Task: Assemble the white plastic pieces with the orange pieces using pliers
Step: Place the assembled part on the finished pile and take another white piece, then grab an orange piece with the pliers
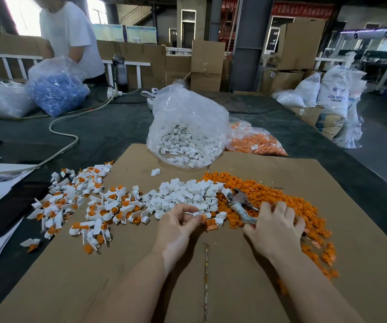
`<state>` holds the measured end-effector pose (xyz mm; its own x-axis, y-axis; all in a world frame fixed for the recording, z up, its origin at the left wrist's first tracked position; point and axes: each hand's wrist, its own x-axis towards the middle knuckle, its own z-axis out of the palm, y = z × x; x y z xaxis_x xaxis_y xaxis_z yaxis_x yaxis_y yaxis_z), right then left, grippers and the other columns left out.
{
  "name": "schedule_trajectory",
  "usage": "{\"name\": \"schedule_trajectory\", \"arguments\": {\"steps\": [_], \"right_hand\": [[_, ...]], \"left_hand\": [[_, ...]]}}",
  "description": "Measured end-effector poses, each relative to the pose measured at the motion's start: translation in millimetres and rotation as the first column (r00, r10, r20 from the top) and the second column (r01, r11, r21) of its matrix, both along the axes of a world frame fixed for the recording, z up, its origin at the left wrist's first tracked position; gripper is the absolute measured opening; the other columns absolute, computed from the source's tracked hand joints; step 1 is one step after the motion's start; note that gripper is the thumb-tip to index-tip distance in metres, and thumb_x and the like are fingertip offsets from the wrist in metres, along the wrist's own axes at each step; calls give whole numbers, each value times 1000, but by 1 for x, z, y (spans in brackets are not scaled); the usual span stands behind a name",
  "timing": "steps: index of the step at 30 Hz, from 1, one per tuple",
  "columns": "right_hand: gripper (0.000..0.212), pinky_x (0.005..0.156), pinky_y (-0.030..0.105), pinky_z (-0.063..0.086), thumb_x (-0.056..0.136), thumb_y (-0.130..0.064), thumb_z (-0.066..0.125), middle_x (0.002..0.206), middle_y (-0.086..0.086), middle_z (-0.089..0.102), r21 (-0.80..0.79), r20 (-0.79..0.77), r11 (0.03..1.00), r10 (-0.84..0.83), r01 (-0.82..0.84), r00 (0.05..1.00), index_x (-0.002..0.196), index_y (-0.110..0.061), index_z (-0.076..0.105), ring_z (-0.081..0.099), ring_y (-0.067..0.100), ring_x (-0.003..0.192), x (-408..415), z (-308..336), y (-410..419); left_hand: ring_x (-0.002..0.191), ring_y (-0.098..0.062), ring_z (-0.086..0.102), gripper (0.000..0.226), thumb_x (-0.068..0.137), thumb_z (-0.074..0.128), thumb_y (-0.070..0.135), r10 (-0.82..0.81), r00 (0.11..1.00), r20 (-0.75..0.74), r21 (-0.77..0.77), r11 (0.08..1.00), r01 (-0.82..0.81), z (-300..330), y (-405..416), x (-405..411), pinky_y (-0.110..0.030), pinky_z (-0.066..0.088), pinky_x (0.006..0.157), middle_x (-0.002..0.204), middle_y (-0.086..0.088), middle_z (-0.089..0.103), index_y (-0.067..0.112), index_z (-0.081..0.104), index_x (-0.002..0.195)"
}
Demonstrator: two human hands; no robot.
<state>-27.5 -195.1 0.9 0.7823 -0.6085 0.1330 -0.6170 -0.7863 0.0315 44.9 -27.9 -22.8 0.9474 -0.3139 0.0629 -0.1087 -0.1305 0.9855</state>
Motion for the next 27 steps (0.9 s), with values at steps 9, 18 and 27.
{"name": "schedule_trajectory", "arguments": {"steps": [9, 18, 27], "right_hand": [[37, 68, 33, 42, 95, -45, 40, 88, 6, 57, 533, 145, 794, 254, -292, 956, 95, -11, 54, 56, 21, 80, 4, 38, 17], [38, 48, 27, 23, 95, -31, 43, 50, -1, 35, 857, 186, 415, 305, -306, 934, 62, -14, 39, 30, 11, 40, 1, 59, 33], [29, 52, 28, 42, 94, -28, 41, 69, 12, 59, 916, 149, 314, 315, -251, 937, 75, -8, 50, 53, 24, 60, 1, 57, 36]], "left_hand": [[46, -6, 56, 12, 84, 65, 4, 34, 959, -283, -265, 958, -112, 19, -5, 8, -16, 45, 45, 59, -3, 63, 5, 61, 96], [51, -7, 61, 9, 87, 62, 5, 101, 955, -281, -188, 969, -157, 35, -4, 20, -16, 50, 46, 75, -10, 64, 8, 63, 95], [42, -1, 57, 6, 87, 60, -1, 140, 942, -304, -198, 958, -206, 36, -5, 20, -15, 48, 44, 67, -9, 61, 3, 61, 91]]}}
